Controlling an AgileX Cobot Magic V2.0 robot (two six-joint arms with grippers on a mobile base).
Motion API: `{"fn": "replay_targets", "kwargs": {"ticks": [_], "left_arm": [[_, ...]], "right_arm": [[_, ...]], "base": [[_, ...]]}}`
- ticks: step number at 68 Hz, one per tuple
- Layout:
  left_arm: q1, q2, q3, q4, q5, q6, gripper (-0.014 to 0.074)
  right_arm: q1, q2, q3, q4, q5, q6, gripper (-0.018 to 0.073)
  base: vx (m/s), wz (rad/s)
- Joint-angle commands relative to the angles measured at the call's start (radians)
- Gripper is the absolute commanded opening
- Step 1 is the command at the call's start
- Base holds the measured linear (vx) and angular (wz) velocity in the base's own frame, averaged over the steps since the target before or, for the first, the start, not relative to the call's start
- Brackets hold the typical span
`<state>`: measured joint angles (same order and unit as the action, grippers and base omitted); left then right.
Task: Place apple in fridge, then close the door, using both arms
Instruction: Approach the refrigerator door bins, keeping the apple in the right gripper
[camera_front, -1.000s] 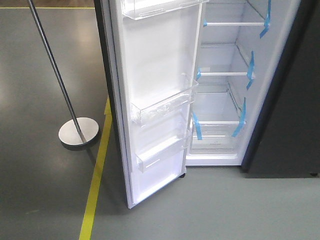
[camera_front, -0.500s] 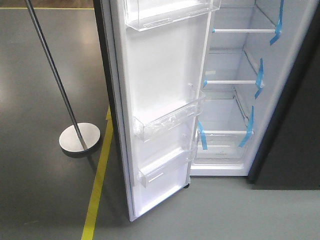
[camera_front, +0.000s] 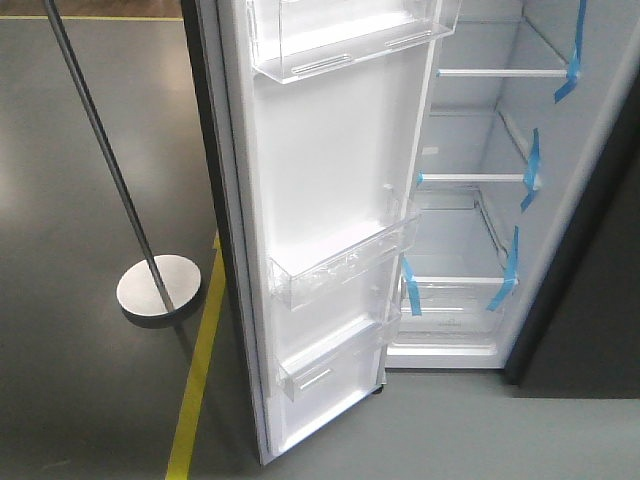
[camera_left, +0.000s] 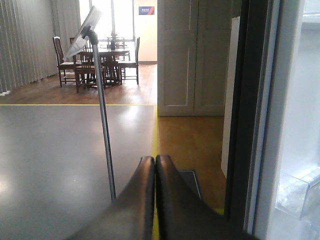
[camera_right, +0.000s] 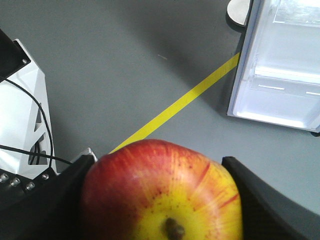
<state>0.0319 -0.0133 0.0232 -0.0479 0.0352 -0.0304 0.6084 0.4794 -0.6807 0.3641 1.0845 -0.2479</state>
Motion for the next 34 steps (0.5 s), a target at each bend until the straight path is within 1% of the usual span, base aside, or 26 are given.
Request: {"fn": "replay_targets", "kwargs": {"ticks": [1, 34], "left_arm": [[0.001, -0.013, 0.006, -0.007, -0.075, -0.009, -0.0006], [0.001, -0.013, 0.006, -0.007, -0.075, -0.009, -0.0006]], "right_arm": [[-0.001, 0.005, -0.026, 0.021, -0.057, -0.007, 0.0193], [-0.001, 0.005, -0.026, 0.021, -0.057, -0.007, 0.0193]], "base": [[0.10, 0.00], [0.10, -0.02]]}}
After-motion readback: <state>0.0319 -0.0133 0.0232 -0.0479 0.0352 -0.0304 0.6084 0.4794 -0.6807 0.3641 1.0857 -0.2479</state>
